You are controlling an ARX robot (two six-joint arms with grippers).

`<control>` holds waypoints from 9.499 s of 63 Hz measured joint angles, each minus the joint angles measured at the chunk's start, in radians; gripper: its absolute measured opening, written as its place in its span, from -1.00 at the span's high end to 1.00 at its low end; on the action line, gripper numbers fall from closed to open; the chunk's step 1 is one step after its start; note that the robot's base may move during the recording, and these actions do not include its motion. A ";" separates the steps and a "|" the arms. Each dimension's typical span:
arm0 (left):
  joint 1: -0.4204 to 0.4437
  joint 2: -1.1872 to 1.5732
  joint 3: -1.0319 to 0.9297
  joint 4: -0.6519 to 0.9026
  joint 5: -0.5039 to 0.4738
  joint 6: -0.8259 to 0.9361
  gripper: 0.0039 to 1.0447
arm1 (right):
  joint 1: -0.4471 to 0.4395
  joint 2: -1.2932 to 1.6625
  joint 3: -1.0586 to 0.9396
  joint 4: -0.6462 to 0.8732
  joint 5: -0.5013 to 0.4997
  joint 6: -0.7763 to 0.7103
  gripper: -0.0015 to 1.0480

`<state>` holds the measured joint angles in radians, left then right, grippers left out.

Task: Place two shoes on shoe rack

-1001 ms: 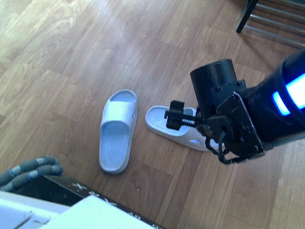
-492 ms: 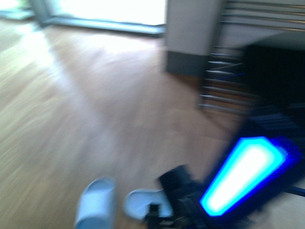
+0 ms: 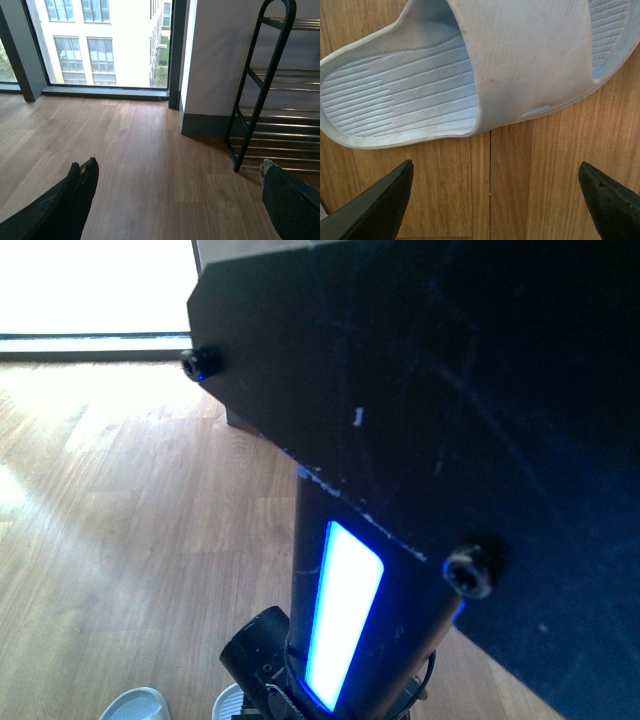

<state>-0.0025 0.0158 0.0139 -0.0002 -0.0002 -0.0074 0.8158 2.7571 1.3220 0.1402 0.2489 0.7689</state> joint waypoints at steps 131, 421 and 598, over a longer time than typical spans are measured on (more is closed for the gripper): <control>0.000 0.000 0.000 0.000 0.000 0.000 -0.83 | -0.115 0.213 0.216 0.040 0.328 -0.229 -0.82; -0.118 2.819 0.980 0.214 -0.269 -0.804 -0.83 | -0.744 -1.455 -0.975 0.533 -0.377 -0.634 0.97; -0.635 0.673 0.359 -0.209 -0.835 -0.211 0.97 | -0.744 -1.455 -0.975 0.533 -0.376 -0.634 0.97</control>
<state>-0.6373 0.6888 0.3733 -0.2092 -0.8352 -0.2188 0.0715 1.3022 0.3470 0.6735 -0.1272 0.1352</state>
